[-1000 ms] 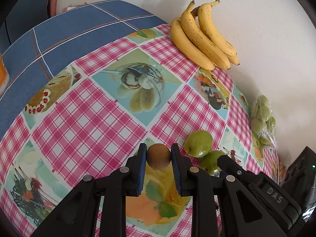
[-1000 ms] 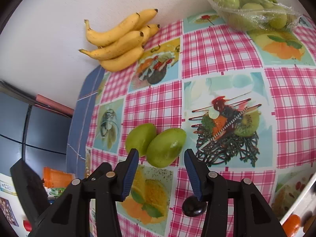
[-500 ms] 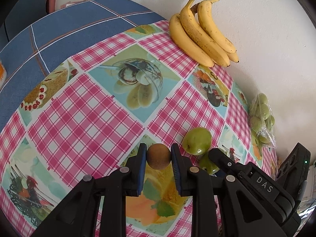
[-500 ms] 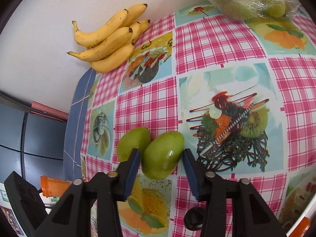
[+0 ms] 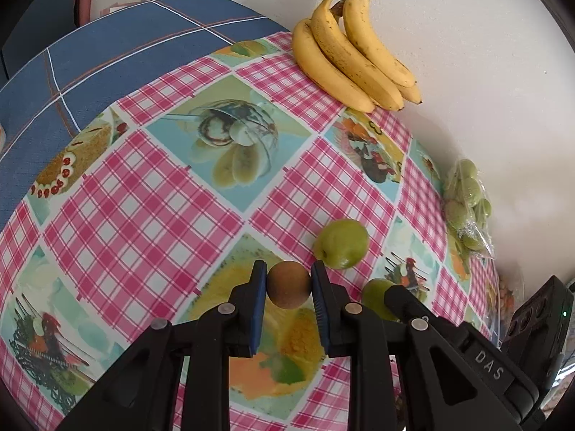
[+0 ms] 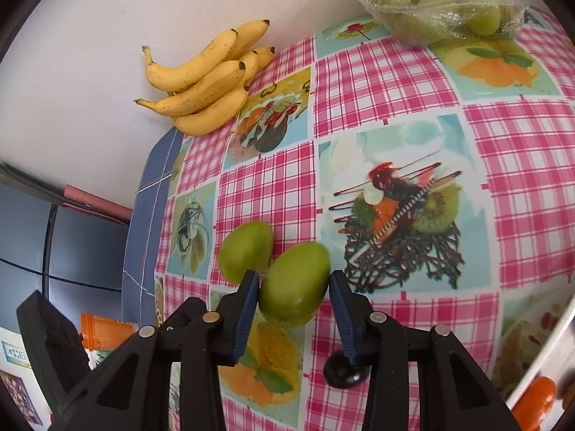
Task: Organize fruits
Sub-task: 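Close the right gripper on the round green apple while the left gripper holds the brown fruit, then carry the brown fruit and the green apple over the steel bowl with both grippers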
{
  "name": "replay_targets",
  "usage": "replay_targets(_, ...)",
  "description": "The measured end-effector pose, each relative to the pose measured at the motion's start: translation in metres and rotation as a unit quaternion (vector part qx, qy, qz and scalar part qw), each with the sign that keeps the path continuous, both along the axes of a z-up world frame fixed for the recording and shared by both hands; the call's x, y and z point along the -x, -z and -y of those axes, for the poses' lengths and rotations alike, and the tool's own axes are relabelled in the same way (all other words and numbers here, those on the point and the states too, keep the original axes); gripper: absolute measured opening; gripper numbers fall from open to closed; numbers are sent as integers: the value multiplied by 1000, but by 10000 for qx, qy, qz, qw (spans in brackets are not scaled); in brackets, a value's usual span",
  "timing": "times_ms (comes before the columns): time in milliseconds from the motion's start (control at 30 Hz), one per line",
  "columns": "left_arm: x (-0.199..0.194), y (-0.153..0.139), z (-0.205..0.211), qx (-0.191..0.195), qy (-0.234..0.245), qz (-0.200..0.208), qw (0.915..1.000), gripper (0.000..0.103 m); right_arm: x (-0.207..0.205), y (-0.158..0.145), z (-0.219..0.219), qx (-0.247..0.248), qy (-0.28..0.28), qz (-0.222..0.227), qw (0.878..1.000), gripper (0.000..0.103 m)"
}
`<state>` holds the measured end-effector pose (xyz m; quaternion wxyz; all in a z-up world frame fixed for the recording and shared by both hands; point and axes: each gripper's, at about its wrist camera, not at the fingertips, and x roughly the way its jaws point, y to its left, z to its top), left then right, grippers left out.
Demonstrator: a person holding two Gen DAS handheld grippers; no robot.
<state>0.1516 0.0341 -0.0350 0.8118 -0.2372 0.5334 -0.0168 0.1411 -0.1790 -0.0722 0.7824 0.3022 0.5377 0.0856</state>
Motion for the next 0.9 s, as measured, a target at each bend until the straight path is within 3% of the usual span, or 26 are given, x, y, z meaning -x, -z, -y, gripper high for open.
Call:
replay_targets(333, 5, -6, 6, 73, 122, 35, 9999, 26, 13, -5, 5, 47, -59, -49, 10000, 40)
replay_targets(900, 18, -23, 22, 151, 344, 186, 9991, 26, 38, -35, 25, -61, 100, 294, 9995, 39)
